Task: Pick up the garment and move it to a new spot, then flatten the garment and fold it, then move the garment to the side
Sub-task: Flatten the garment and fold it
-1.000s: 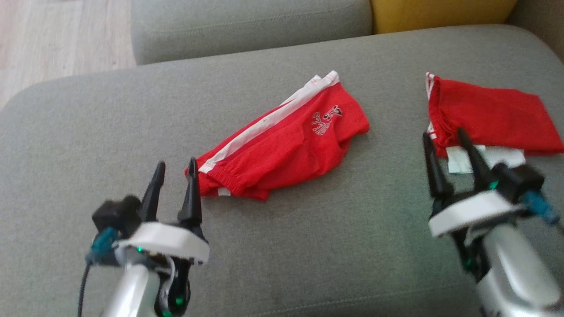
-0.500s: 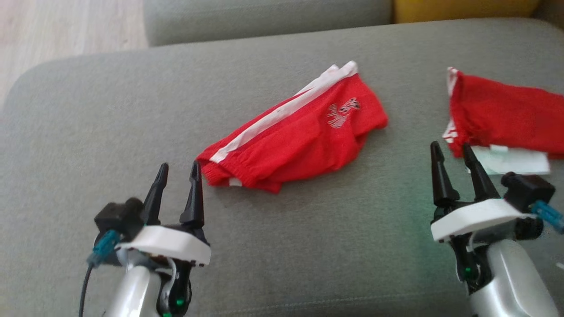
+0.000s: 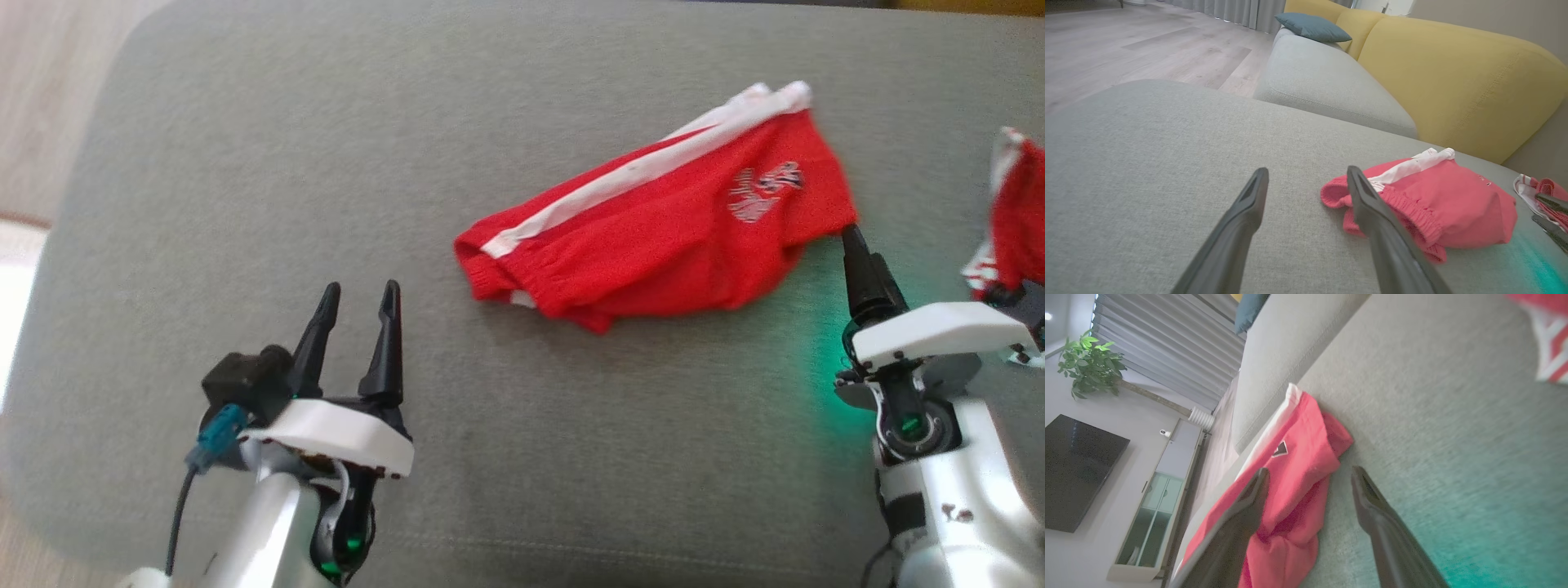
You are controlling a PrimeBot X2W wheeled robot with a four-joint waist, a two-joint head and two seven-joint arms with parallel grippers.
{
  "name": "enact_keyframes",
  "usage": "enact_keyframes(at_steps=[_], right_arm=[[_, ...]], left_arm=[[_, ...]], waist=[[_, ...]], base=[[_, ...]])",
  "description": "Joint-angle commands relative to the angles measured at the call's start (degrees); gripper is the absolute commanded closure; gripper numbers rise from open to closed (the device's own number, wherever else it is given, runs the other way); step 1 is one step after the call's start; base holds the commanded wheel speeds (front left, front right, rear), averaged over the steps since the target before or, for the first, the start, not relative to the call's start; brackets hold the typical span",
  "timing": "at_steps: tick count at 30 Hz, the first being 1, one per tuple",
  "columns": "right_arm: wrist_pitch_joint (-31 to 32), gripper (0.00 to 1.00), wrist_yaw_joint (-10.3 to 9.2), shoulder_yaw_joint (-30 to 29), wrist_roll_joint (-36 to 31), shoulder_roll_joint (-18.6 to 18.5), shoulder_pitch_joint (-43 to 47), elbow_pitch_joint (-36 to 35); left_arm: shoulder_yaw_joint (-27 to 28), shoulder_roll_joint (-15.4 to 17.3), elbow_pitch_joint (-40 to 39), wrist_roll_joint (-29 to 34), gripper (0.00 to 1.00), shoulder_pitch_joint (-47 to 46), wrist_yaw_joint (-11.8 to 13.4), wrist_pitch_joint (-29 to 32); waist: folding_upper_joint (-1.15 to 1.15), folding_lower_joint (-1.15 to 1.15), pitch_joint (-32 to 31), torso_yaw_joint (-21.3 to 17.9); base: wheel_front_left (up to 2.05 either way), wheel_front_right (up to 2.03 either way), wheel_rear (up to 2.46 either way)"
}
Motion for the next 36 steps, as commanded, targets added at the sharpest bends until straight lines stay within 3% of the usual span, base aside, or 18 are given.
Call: enact_keyframes(at_steps=[1,11,24,25,26,36], right_arm=[[0.5,0.00,0.19,0.7,1.1,0.4,-2.5,-0.3],[2.3,0.00,0.19,-5.4,0.5,0.4,-13.0,16.1],[3.9,0.00,0.19,-7.4,-5.9,0.2,-23.0,28.1],[3.6,0.78,0.19,-7.3,-6.2,0.3,-23.6,28.6],[3.1,1.00,0.19,-7.0,-6.5,0.3,-24.0,28.9],[-2.2,1.00,0.19,-5.2,0.4,0.4,-20.0,23.5]], left_arm=[[1.1,0.2,-1.9,-0.2,0.00,-2.5,0.3,-0.7],[-0.3,0.2,-2.8,-0.9,0.00,-3.2,1.2,-0.7],[-0.7,0.2,-3.6,-1.5,0.00,-3.7,2.0,-0.7],[-0.6,0.2,-3.6,-1.5,0.00,-3.7,2.1,-0.7],[-0.5,0.2,-3.5,-1.5,0.00,-3.8,2.1,-0.7],[0.3,0.2,-2.8,-1.0,0.00,-3.7,1.6,-0.7]], waist=[[0.00,0.00,1.4,2.2],[0.00,0.00,3.5,6.2],[0.00,0.00,5.7,7.2],[0.00,0.00,5.8,7.0],[0.00,0.00,5.8,6.7],[0.00,0.00,3.7,0.7]], base=[[0.00,0.00,0.00],[0.00,0.00,0.00],[0.00,0.00,0.00],[0.00,0.00,0.00],[0.00,0.00,0.00],[0.00,0.00,0.00]])
